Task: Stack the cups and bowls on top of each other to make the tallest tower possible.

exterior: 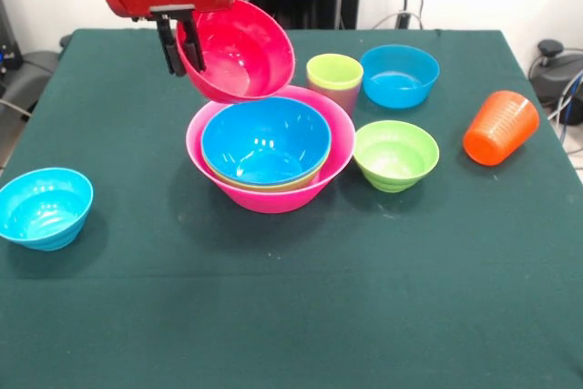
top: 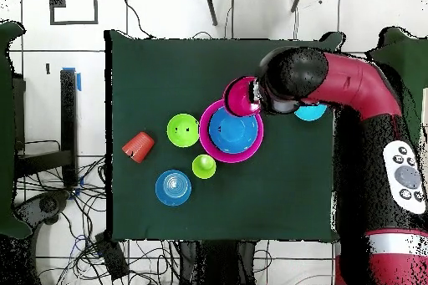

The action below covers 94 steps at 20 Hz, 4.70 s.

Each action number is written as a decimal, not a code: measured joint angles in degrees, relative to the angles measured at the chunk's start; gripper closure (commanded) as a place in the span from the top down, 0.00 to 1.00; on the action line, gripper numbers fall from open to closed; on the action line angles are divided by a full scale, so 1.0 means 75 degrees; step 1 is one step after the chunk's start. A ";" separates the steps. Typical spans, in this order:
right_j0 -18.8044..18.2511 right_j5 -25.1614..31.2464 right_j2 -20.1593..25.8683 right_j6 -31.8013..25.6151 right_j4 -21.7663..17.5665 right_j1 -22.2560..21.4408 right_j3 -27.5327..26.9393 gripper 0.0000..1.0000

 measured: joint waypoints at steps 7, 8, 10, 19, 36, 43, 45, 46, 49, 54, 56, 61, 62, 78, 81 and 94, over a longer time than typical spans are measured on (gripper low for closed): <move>-0.0261 0.0509 0.0504 0.0000 0.0033 0.0381 0.0000 0.00; -0.0295 0.0558 0.0572 0.0000 0.0046 0.0433 0.0000 0.00; -0.0338 0.0596 0.0650 0.0000 0.0055 0.0491 -0.0002 0.00; -0.0766 0.0604 0.1203 0.0000 0.0209 0.0920 0.0007 0.00; -0.1513 0.0602 0.2067 0.0000 0.0279 0.1693 0.0057 0.00; -0.1598 0.0604 0.2302 0.0000 0.0277 0.1704 0.0200 0.00; -0.1610 0.0602 0.2393 0.0000 0.0266 0.1705 0.0259 0.00; -0.1613 0.0599 0.2420 0.0000 0.0264 0.1706 0.0273 0.00; -0.1641 0.0501 0.2558 0.0000 0.0244 0.1711 0.0327 0.00; -0.1761 0.0089 0.2851 0.0000 0.0022 0.1709 0.0420 0.00; -0.1824 -0.0130 0.2958 0.0000 -0.0120 0.1710 0.0445 0.00; -0.1871 -0.0199 0.3042 0.0000 -0.0260 0.1711 0.0446 0.00; -0.1874 -0.0199 0.3050 0.0000 -0.0282 0.1712 0.0446 0.00; -0.2227 -0.0198 0.3520 0.0000 -0.0675 0.1700 0.0456 0.00; -0.2320 -0.0198 0.3613 0.0000 -0.0793 0.1640 0.0461 0.00; -0.2489 -0.0196 0.3982 -0.0002 -0.1156 0.1220 0.0468 0.00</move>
